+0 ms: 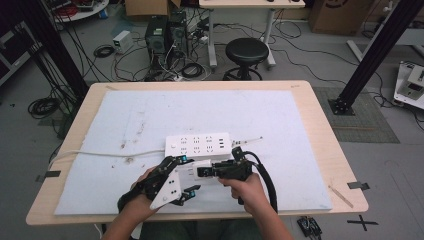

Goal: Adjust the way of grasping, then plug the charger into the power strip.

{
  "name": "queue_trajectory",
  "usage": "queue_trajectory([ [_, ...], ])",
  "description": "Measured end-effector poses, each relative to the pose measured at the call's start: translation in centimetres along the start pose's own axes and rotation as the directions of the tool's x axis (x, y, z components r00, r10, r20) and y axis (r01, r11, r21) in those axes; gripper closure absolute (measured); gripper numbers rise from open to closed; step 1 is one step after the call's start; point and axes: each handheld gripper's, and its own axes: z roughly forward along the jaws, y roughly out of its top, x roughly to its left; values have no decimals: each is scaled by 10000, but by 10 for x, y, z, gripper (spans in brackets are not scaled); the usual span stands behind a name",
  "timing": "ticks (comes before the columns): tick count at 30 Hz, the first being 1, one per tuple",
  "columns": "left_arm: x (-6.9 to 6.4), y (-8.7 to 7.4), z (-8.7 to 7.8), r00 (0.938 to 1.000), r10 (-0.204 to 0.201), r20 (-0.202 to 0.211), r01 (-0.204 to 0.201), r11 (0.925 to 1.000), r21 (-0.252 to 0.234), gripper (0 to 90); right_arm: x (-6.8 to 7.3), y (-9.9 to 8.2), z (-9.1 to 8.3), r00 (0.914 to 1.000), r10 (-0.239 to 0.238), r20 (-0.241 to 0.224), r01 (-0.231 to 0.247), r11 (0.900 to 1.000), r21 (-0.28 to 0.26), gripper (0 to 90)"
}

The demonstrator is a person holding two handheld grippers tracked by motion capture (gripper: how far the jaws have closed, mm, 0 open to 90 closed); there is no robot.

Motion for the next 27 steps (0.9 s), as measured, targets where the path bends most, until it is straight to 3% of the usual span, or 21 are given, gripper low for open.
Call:
queue_trajectory([
  [1,0,0,0,10000,0,0,0,10000,0,267,0,0,0,10000,0,0,0,10000,0,632],
  [2,7,0,-9,9993,-365,-84,365,9993,-6,256,0,1,-5,9997,-157,190,159,9998,-118,631],
  [6,20,0,-23,9964,-787,-315,790,9968,73,221,2,6,-14,9991,-262,341,272,9992,-300,631],
  [8,33,-4,-34,9904,-1247,-595,1271,9912,380,208,3,8,-17,9988,-339,352,355,9984,-447,631],
  [9,33,-4,-34,9904,-1247,-595,1271,9912,380,208,3,8,-17,9988,-339,352,355,9984,-447,631],
  [10,41,-7,-41,9857,-1456,-845,1501,9874,495,208,4,10,-18,9983,-495,323,509,9978,-431,631],
  [19,60,-10,-59,9706,-1848,-1543,1913,9811,284,208,5,13,-19,9985,-460,312,473,9979,-441,632],
  [23,67,-16,-65,9626,-2102,-1708,2179,9756,273,208,2,16,-16,9976,-481,495,506,9975,-500,631],
  [27,69,-25,-74,9525,-2400,-1874,2506,9675,346,208,-4,20,-14,9919,-832,960,905,9931,-744,631],
])
